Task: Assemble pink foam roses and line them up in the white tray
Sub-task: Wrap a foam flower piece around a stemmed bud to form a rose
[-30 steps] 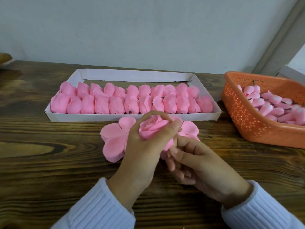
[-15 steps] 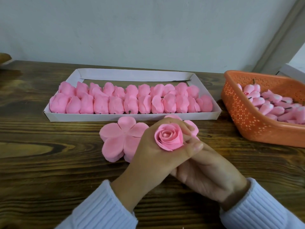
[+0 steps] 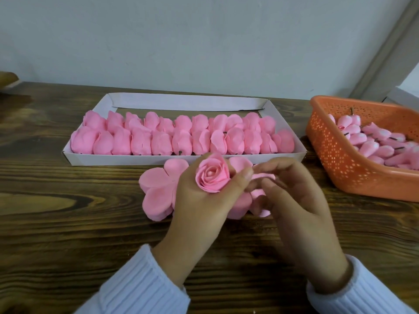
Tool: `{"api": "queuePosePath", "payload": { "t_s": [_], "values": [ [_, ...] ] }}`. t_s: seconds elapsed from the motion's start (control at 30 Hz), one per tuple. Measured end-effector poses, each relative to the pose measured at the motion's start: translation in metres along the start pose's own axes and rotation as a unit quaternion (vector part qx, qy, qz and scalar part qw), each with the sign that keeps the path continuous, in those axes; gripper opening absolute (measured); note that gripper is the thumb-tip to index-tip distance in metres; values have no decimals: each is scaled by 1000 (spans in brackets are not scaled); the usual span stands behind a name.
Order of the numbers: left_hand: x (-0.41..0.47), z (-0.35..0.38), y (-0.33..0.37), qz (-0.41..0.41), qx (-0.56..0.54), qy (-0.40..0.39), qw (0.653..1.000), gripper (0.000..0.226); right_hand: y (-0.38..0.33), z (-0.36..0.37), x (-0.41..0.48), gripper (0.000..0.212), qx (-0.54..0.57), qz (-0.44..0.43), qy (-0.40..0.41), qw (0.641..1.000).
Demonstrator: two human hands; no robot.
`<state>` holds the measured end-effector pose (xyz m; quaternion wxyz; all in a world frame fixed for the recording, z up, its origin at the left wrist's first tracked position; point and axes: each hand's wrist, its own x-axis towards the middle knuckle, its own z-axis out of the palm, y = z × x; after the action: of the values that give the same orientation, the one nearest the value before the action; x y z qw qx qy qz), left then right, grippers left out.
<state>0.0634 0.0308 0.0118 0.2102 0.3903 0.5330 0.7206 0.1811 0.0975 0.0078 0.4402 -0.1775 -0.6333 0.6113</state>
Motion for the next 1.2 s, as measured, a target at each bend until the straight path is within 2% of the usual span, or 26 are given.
{"api": "queuePosePath", "payload": {
  "t_s": [0.07,0.13,0.23,0.3,0.37,0.5,0.63,0.73,0.87,1.03,1.2],
  "values": [
    [1,2,0,4,30,-17,999,23,-4,-1,-2,14,-85,-102,-15,991],
    [-1,5,1,0,27,-49,998,20,-5,0,-5,18,-178,-175,-40,968],
    [-4,5,-3,-25,40,-62,997,42,-5,2,-6,17,-275,-208,-58,937],
    [-4,4,-4,-16,61,-66,996,43,-4,1,-6,16,-309,-207,-40,927],
    [-2,5,-5,-4,39,-61,997,29,-3,1,-5,16,-319,-204,-18,925],
    [-2,10,-4,-1,-12,-67,998,30,-2,1,-3,19,-341,-201,-6,918],
    [-2,11,-2,22,0,-82,996,30,-3,1,-2,22,-332,-194,-17,923],
    [-3,12,0,38,-4,-114,993,16,-4,0,-2,20,-311,-184,-36,932],
    [-2,12,-4,37,1,-123,992,18,-5,-1,-2,31,-292,-183,-38,938],
    [-2,11,-6,38,19,-116,992,22,-5,-1,-2,13,-278,-186,-29,942],
    [-2,12,-2,31,-2,-96,995,27,-5,-1,-1,11,-291,-162,-16,943]
  ]
}}
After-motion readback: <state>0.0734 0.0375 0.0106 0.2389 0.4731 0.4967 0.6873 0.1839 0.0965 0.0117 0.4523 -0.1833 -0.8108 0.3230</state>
